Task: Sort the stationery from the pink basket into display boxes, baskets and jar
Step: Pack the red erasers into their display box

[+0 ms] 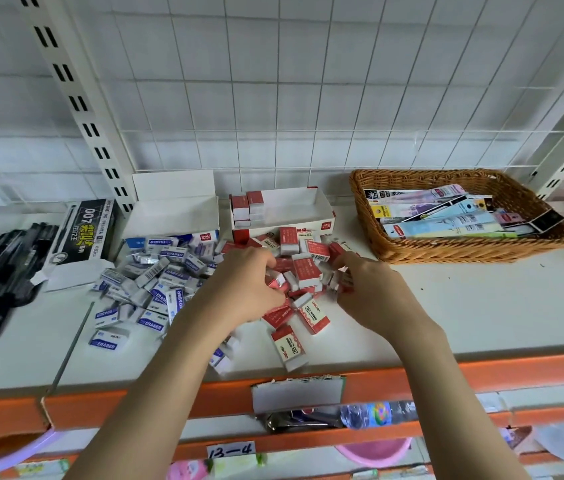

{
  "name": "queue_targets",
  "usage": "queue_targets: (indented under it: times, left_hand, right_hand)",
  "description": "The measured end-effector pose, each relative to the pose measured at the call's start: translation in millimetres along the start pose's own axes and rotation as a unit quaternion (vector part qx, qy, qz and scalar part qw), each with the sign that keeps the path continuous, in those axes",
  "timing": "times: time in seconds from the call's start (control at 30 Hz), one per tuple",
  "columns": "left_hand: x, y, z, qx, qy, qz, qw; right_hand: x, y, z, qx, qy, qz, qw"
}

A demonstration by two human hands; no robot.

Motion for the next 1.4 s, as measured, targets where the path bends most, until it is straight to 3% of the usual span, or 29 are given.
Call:
queue_targets:
  times: [0.23, 0.47, 0.6, 0.9, 1.07, 1.23, 1.4]
  left_hand:
    - [-3.8, -11.0, -5.8, -0.018, 0.014, 0.053, 0.998]
    - [12.6, -21.3, -7.4, -0.028, 0.021, 0.092, 0.995]
    - [8.6, -20.9, 4.2, 0.008, 0.070, 0.101, 0.992]
    - [2.4, -10.4, 1.9, 0.036, 0.112, 0.112, 0.987]
    - [0.3, -2.6, 6.3, 0.047, 0.148, 0.127, 0.980]
    - [3.4, 1.6, 0.2, 0.061, 0.074, 0.137, 0.986]
    - [2.0, 7.1, -36.6, 0.004, -0.009, 0.122, 0.992]
  right_hand:
    - [4.1, 2.1, 2.0, -0.027, 0.020, 0.017, 0.999]
    - [18.7, -34.1, -15.6, -0.145, 0.076, -0.007, 0.986]
    - [37.0, -38.7, 2.0, -0.096, 0.112, -0.050, 0.988]
    - [40.2, -34.0, 13.1, -0.048, 0.104, 0.003, 0.993]
    - [52.9, -26.6, 16.8, -0.029, 0.083, -0.014, 0.996]
    - [40.6, -25.0, -3.2, -0.004, 0.066, -0.014, 0.998]
    - [36.2, -9.9, -39.5, -0.022, 0.070, -0.066, 0.995]
Point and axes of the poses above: each hand's wrist, its own y-axis towards the middle knuckle, its own z-axis out of the palm, x = y × z, the point moved 5 cm from there along y, towards the middle knuckle, and after that the axes turned 13 degrees about -z, right-handed, at the moved point
